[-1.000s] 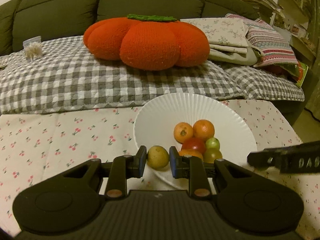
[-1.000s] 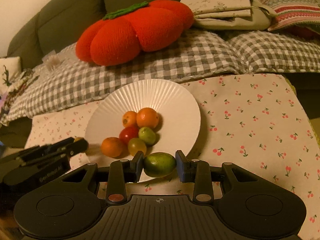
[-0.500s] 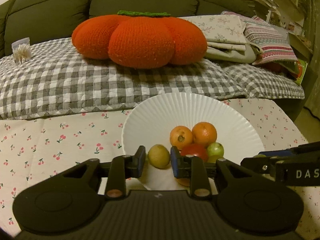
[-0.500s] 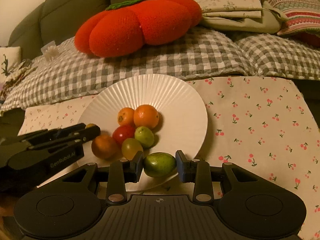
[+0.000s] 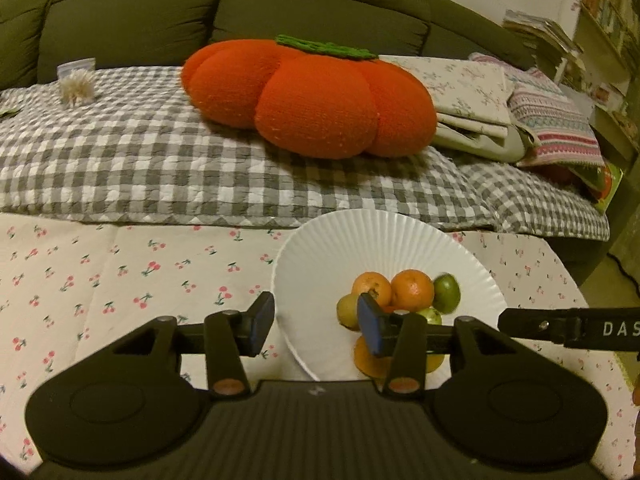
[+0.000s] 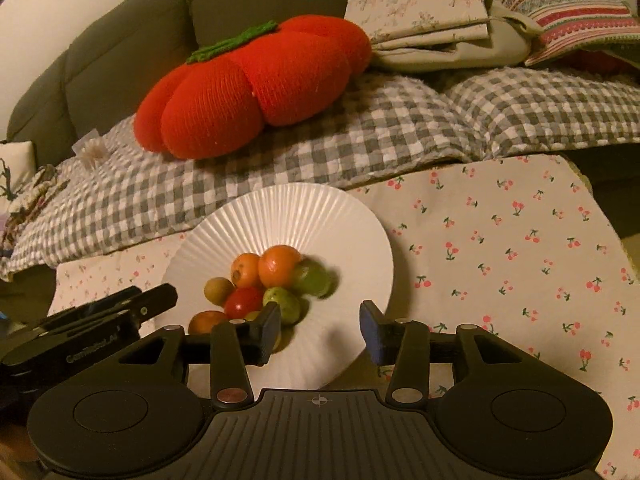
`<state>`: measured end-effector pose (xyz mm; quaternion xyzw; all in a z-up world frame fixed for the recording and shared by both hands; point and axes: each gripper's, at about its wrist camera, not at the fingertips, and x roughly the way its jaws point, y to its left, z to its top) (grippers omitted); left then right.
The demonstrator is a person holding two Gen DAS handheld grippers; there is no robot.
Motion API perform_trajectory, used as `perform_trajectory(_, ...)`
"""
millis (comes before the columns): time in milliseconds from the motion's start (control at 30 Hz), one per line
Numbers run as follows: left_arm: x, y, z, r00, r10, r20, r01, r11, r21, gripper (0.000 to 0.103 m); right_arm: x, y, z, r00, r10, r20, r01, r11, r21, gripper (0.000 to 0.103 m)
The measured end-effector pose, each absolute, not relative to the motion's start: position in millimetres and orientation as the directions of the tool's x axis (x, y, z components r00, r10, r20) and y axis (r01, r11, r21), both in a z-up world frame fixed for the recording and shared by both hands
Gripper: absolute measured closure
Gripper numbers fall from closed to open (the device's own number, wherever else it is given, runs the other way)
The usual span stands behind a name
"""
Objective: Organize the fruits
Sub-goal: 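Open both grippers to release the fruits onto the plate, then move both grippers back toward the last fruits on the tablecloth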
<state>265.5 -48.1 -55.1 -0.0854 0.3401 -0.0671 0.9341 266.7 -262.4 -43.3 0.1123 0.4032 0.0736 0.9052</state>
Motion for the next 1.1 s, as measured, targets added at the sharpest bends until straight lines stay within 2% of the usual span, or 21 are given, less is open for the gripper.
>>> perform_trajectory(167,252,-38,-46,0.762,-0.170,-0.624,0.040,0.975,-0.218,0.058,260,-265,-29,0.674,0.240,-0.698,-0.041,0.956,0.290,0.060)
perform_trajectory(267,244,-33,-42,0.762,-0.155,-0.629,0.024,0.977,-0.211,0.058,255,-271,-22,0.681,0.252,-0.687,-0.032,0.948,0.316,0.055)
perform_trajectory(433,229,-30,-40,0.749,-0.131,-0.649,0.012,0.983,-0.185,0.058,247,-275,-15,0.680,0.258,-0.686,-0.020,0.942,0.334,0.054)
perform_trajectory(833,189,-41,-42,0.698,-0.165,-0.697,0.034,0.980,-0.198,0.055,211,-275,-1,0.677,0.295,-0.674,-0.050,0.933,0.357,0.049)
perform_trajectory(1100,164,-53,-59,0.655,-0.192,-0.731,0.041,0.975,-0.220,0.054,193,-278,-1,0.652,0.289,-0.701,-0.055,0.940,0.336,0.046)
